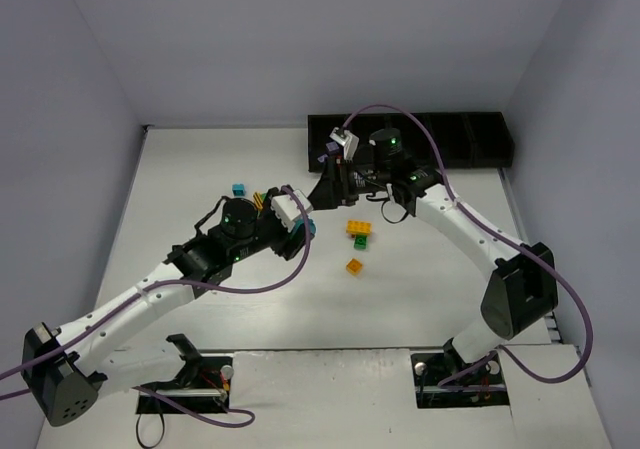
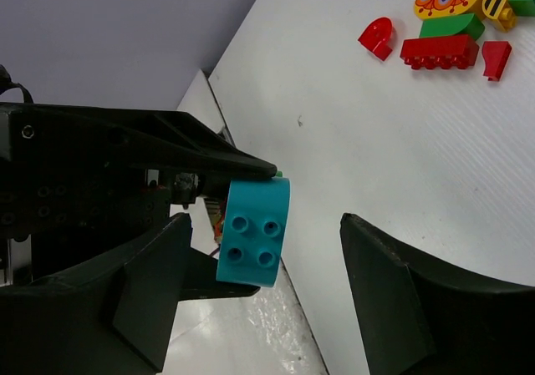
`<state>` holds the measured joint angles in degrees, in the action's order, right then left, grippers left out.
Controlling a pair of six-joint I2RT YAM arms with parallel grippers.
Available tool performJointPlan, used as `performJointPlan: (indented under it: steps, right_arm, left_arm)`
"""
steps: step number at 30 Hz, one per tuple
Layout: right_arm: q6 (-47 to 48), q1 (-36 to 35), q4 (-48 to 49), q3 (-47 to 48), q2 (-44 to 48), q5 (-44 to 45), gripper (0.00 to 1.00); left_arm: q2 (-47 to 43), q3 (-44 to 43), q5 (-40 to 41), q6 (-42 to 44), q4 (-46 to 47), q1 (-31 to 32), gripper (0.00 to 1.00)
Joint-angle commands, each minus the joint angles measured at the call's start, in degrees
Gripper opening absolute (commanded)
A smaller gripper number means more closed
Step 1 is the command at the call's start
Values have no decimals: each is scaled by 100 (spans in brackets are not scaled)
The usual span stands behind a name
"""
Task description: Sort the legos into containers by color
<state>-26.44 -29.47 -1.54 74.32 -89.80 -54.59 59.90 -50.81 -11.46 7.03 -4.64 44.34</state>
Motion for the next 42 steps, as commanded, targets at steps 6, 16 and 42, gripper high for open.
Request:
performJointPlan:
  steps: [6,16,42]
  right_arm:
    - [-37,-111,224,-216,358,-9,68]
    - [77,-199,180,-217,349,-34,68]
    - [315,-190,-92,-155,252,457,0]
  left_arm:
    - [83,-404,83,106,306,-13,0]
    - [277,-571,30,185,324,-13,0]
    - [251,-659,267,264,192,-22,75]
